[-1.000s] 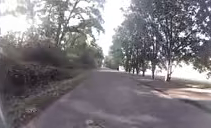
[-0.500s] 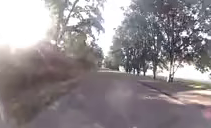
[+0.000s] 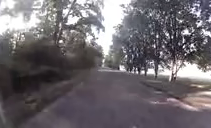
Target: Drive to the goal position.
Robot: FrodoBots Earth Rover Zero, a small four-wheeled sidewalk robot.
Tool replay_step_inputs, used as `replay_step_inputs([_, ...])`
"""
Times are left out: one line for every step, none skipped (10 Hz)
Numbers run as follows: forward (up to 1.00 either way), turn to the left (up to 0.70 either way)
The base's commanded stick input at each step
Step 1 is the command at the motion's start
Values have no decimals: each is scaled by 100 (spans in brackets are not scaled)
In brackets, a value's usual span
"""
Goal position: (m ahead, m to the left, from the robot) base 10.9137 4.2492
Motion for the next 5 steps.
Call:
replay_step_inputs([70,0])
replay_step_inputs([70,0])
replay_step_inputs([70,0])
replay_step_inputs([70,0])
replay_step_inputs([70,0])
